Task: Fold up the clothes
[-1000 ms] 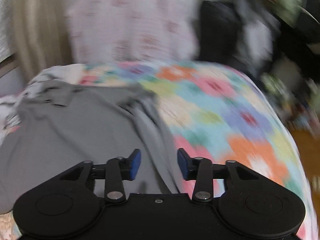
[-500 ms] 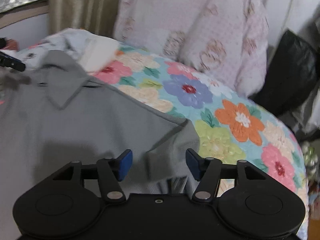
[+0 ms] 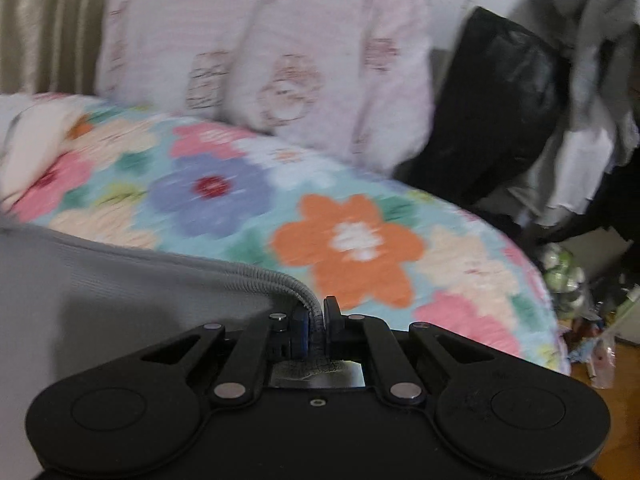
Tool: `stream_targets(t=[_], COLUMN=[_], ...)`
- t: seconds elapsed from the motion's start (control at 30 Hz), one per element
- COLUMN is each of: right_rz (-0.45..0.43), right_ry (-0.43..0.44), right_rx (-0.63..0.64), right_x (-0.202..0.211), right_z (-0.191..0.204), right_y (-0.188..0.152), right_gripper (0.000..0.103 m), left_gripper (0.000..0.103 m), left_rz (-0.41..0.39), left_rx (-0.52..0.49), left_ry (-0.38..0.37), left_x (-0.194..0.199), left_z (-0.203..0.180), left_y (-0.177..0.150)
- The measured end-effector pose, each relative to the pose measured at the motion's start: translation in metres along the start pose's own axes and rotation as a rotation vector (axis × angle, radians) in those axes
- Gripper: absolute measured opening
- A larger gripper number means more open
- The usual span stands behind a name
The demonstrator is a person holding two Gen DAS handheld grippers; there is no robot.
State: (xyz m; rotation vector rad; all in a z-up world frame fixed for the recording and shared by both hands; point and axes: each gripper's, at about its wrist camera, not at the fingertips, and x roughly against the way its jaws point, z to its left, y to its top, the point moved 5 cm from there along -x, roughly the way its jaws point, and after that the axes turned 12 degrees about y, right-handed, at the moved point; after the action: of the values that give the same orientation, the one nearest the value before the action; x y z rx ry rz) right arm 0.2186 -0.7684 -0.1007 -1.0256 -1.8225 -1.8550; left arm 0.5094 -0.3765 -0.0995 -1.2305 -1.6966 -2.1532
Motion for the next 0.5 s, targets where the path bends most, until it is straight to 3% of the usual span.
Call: stream_targets(t=[0.1,0.37,0.4,0.47,0.5], right_rz=[0.010,0.191,0.208,0.212,0.202], right_ry=[0.002,-0.013,-0.038,-0.118,-0.161], right_rx=[-0.013,-0.103,-0.112,-0.153,-0.185], right_x=[-0.012,-0.094,-0.100,-0.105,-0.105], right_z=[-0.020,-0.038,-0.039,-0.049,-0.057], right_y=[0.014,0.004,0.000,-0.003,-0.003], right_gripper=[0.007,0.010,0.016,0.056,0.057], left_gripper=[0.004,0.005,0.006,0.009,0.010], left_rz=[-0.014,0.129,0.142,0.148,0.138], left_rx=[0.047,0.091,0.096,0.106,0.114], left_ry=[-0.005,0.108,0.120,0.123,0.119], left_x=[-0.016,-0.096,-0.100,-0.101,-0.099], left_z=[-0.004,-0.029,-0.029,-0.028,-0.026], left_y=[0.023,0.021,0.021,0.024,0.026])
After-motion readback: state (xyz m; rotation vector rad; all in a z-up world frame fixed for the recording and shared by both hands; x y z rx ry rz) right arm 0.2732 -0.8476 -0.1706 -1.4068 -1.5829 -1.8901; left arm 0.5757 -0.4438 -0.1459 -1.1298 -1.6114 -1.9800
